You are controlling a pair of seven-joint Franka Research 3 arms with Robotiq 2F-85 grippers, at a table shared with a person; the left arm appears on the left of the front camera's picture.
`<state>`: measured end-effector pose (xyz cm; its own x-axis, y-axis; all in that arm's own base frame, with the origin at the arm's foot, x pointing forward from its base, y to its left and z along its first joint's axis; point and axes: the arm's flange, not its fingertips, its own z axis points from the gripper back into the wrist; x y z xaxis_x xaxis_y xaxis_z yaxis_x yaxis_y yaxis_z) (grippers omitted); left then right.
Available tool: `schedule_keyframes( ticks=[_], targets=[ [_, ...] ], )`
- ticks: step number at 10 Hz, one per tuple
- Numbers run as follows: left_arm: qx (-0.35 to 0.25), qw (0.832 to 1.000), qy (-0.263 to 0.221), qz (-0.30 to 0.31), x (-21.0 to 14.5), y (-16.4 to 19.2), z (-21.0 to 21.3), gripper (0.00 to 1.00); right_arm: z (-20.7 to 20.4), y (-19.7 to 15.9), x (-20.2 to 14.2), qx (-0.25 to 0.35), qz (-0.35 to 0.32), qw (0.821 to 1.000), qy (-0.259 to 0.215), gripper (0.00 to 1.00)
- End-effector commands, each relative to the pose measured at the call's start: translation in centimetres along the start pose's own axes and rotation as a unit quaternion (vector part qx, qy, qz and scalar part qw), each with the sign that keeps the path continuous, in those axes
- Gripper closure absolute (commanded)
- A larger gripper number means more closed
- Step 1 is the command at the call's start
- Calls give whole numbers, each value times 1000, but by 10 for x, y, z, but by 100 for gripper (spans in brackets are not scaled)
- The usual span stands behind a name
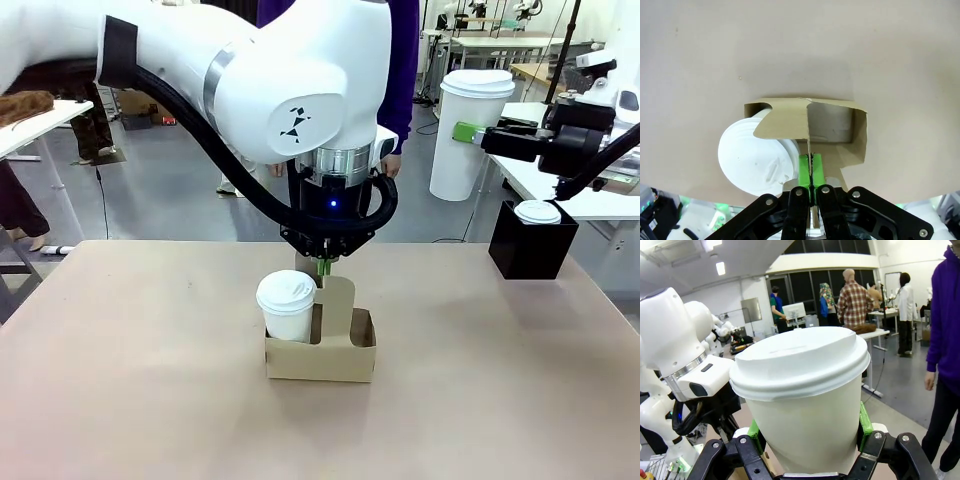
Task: Pour a drink into a cup and package it in a carrier.
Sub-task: Insert the held 600 ml Paper Cup into the Cup Carrier.
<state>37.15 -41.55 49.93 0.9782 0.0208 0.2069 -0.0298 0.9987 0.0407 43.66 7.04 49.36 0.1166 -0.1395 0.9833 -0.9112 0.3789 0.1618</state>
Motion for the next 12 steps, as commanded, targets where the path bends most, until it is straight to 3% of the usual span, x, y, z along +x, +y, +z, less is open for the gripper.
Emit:
schedule_keyframes(
  ticks=[1, 2, 3, 4, 5, 7, 8, 10, 12],
  targets=[
    [1, 1000, 0, -2, 0, 2, -1, 98, -2, 1, 4, 3, 5, 1000, -5, 20],
    [1, 1000, 0, -2, 0, 2, -1, 98, -2, 1, 4, 3, 5, 1000, -5, 20],
    [0, 1000, 0, 0, 0, 0, 0, 44, -2, 1, 4, 3, 5, 1000, -5, 20],
    [-10, 1000, 4, -10, 0, 10, 0, 40, -2, 1, 4, 3, 5, 1000, -5, 20],
    [-19, 999, 8, -24, 0, 15, 7, 0, -2, 1, 4, 3, 5, 1000, -5, 20],
    [-35, 998, 12, -53, 5, 27, 37, 0, -8, -12, -5, 26, -19, 999, 5, 20],
    [-49, 995, 17, -83, 8, 37, 57, 17, -17, -22, -12, 45, -25, 999, 5, 20],
    [-86, 984, 32, -152, 21, 64, 82, 0, -30, -30, -29, 83, -31, 996, 22, 20],
    [-99, 958, 27, -268, 31, 107, 102, 0, -42, -34, -54, 125, -17, 991, 43, 20]
  ],
)
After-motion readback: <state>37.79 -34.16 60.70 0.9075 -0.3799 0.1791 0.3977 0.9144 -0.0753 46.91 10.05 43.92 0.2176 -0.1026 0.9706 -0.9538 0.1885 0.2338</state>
